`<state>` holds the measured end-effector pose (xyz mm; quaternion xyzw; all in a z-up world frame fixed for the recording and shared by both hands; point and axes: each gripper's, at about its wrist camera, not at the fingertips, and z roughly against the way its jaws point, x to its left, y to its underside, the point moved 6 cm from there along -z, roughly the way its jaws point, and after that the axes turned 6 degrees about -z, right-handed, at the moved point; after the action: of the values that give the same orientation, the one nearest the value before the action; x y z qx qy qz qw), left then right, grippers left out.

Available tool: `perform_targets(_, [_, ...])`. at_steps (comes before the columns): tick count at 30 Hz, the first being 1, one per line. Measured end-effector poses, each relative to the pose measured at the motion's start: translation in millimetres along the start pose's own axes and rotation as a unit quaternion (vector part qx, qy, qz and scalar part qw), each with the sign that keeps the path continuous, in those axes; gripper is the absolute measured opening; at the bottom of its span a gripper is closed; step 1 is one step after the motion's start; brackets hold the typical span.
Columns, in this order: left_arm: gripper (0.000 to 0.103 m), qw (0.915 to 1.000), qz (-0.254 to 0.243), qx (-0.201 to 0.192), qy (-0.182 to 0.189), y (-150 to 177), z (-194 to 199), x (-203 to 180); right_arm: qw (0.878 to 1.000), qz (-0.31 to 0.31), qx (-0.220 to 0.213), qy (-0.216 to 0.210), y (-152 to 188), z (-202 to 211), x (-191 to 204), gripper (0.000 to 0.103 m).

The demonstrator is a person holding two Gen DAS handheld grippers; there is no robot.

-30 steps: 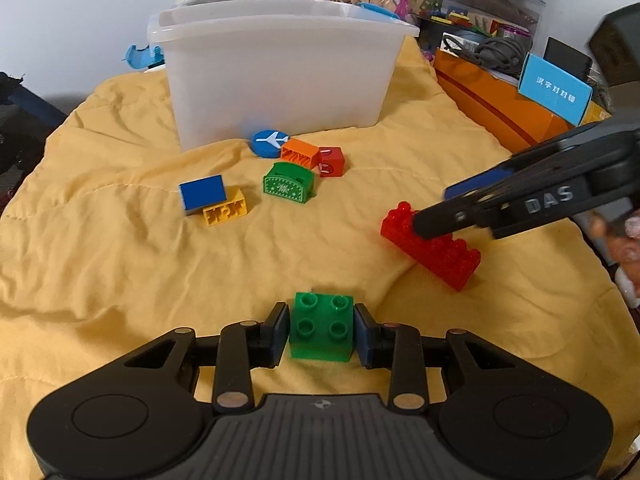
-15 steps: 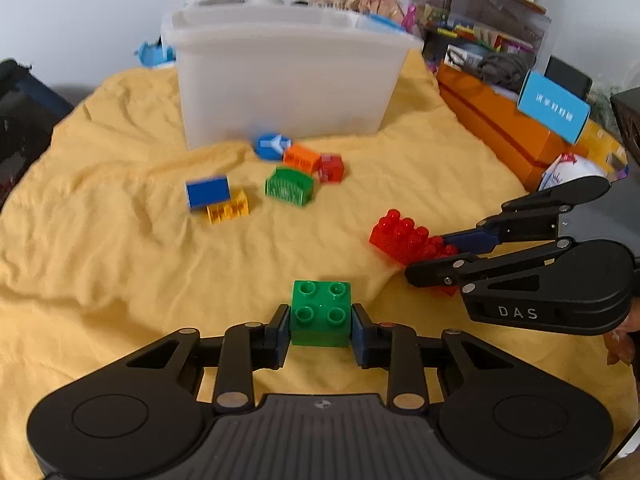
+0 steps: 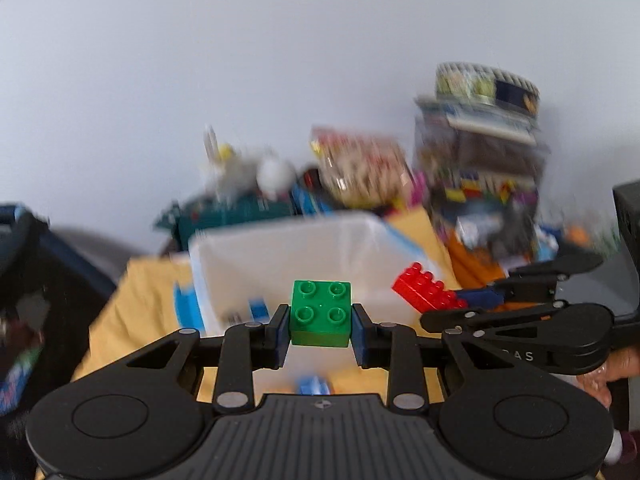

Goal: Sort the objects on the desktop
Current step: 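Carry both bricks over the white bin and open both grippers, then move both open grippers back toward the remaining toys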

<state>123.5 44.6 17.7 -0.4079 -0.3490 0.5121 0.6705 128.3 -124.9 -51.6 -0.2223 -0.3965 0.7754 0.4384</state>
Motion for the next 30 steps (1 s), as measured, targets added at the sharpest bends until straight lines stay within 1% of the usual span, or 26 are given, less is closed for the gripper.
perform_targets(3, [0.034,0.9996,0.007,-0.023,-0.018,-29,-16,17,0.999,-0.018,-0.034,0.006,-40,-5,-13,0.027])
perform_targets(6, [0.034,0.9988,0.018,-0.022,-0.041,-43,-46,32,0.998,-0.019,-0.061,0.025,-73,-17,-22,0.027])
perform_targets(7, [0.034,0.9982,0.022,-0.016,-0.053,-44,-58,36,0.997,-0.026,-0.065,0.03,-83,-24,-25,0.027])
perform_targets(9, [0.034,0.9975,0.03,0.003,-0.064,-42,-83,44,0.995,-0.059,-0.069,0.032,-96,-40,-34,0.027])
perform_targets(11, [0.034,0.9961,0.018,0.025,-0.083,-36,-104,46,0.992,-0.102,-0.065,0.036,-101,-59,-40,0.027])
perform_targets(13, [0.035,0.9946,0.006,0.054,-0.089,-28,-120,46,0.991,-0.11,-0.049,0.049,-101,-79,-39,0.027])
perform_targets(14, [0.038,0.9936,0.006,0.07,-0.089,-23,-127,47,0.992,-0.109,-0.043,0.051,-100,-86,-39,0.027])
perform_targets(15, [0.042,0.9933,0.007,0.075,-0.088,-20,-128,46,0.993,-0.102,-0.036,0.057,-98,-92,-36,0.027])
perform_targets(16, [0.053,0.9933,0.005,0.072,-0.09,-18,-124,46,0.993,-0.092,-0.031,0.064,-96,-98,-34,0.03])
perform_targets(17, [0.064,0.9937,-0.003,0.059,-0.095,-17,-114,44,0.994,-0.084,-0.028,0.07,-94,-100,-34,0.036])
perform_targets(18, [0.067,0.9941,-0.012,0.044,-0.098,-16,-103,41,0.994,-0.079,-0.024,0.073,-91,-100,-34,0.051])
perform_targets(19, [0.071,0.9942,-0.02,0.026,-0.102,-16,-90,39,0.994,-0.079,-0.027,0.069,-88,-97,-33,0.056])
perform_targets(20, [0.073,0.9942,-0.022,0.009,-0.105,-14,-76,37,0.994,-0.078,-0.038,0.064,-85,-89,-30,0.056])
perform_targets(22, [0.073,0.9959,-0.021,-0.016,-0.087,-7,-47,27,0.994,-0.067,-0.055,0.066,-80,-75,-25,0.056])
perform_targets(23, [0.075,0.9964,-0.02,-0.024,-0.079,-4,-36,23,0.994,-0.063,-0.064,0.069,-77,-67,-22,0.056])
perform_targets(25, [0.079,0.9964,-0.021,-0.03,-0.076,12,-12,14,0.993,-0.057,-0.077,0.067,-68,-52,-17,0.062])
perform_targets(26, [0.079,0.9965,-0.023,-0.026,-0.076,20,-6,10,0.994,-0.056,-0.077,0.061,-62,-46,-14,0.063])
perform_targets(28, [0.079,0.9973,-0.018,-0.006,-0.071,40,1,2,0.995,-0.058,-0.067,0.051,-44,-39,-9,0.065])
perform_targets(30, [0.079,0.9985,-0.009,0.019,-0.05,65,-1,-7,0.996,-0.054,-0.046,0.05,-24,-39,-6,0.065])
